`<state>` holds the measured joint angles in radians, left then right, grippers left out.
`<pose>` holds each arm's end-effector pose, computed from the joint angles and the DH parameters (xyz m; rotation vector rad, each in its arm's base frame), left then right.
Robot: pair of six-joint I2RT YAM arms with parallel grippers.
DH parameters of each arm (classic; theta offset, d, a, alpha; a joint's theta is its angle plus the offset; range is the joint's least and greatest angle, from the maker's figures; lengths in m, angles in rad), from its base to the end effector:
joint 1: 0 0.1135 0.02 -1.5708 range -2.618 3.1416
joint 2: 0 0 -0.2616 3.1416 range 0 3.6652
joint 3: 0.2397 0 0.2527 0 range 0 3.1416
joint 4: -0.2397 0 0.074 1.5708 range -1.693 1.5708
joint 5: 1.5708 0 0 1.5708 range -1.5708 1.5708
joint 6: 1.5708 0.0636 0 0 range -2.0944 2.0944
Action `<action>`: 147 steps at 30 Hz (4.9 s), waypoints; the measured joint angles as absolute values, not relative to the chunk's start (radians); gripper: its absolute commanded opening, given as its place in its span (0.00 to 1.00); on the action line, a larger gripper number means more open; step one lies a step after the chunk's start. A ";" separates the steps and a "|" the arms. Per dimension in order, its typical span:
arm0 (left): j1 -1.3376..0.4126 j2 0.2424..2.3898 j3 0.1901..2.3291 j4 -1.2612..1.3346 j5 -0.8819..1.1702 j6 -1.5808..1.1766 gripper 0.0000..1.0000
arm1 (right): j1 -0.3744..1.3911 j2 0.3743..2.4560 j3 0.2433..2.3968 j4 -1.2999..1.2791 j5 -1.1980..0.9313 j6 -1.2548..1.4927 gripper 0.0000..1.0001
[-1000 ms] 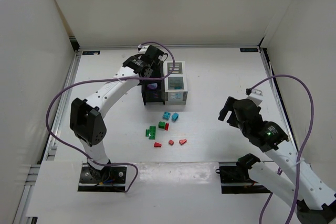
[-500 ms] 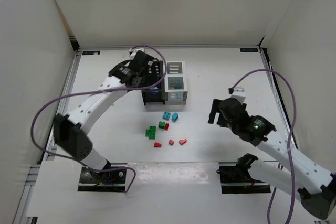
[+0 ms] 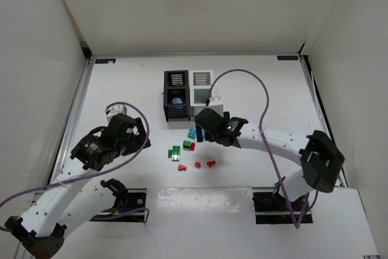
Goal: Sort the legos into containers by color
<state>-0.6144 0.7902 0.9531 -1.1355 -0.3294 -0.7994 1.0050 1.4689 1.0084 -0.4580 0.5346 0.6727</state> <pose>0.1295 -0.0662 0.2875 -0.3548 2.4520 -0.1828 0.1979 0.2511 0.2161 -0.1717 2.3228 0.1590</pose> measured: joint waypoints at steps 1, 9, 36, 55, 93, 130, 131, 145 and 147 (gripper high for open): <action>-0.616 0.767 0.933 -1.155 -0.324 -0.812 1.00 | 1.014 1.503 1.028 -0.444 0.535 0.673 0.88; -0.617 0.592 0.864 -1.251 -0.293 -0.870 1.00 | 1.035 1.670 1.122 -0.360 0.550 0.708 0.79; -0.619 0.620 0.877 -1.309 -0.286 -0.870 1.00 | 1.022 1.830 1.096 -0.320 0.619 0.917 0.23; -0.619 0.728 0.877 -1.205 -0.228 -0.818 1.00 | 0.933 1.485 1.233 -0.416 0.632 0.671 0.17; -0.735 1.227 0.966 -0.743 -0.097 -0.521 0.96 | 0.799 1.322 1.195 -0.448 0.519 0.545 0.75; -0.857 1.859 1.112 -0.310 -0.413 -0.615 0.37 | 0.630 0.912 0.868 -0.566 0.542 0.622 0.76; -0.861 1.857 1.112 -0.314 -0.417 -0.616 0.37 | 0.630 0.908 0.868 -0.566 0.543 0.622 0.76; -0.955 1.452 1.188 -0.447 -0.478 -0.527 0.38 | 0.628 0.859 0.838 -0.559 0.536 0.626 0.76; -0.951 1.432 1.237 -0.435 -0.491 -0.496 0.38 | 0.620 0.856 0.835 -0.559 0.530 0.626 0.76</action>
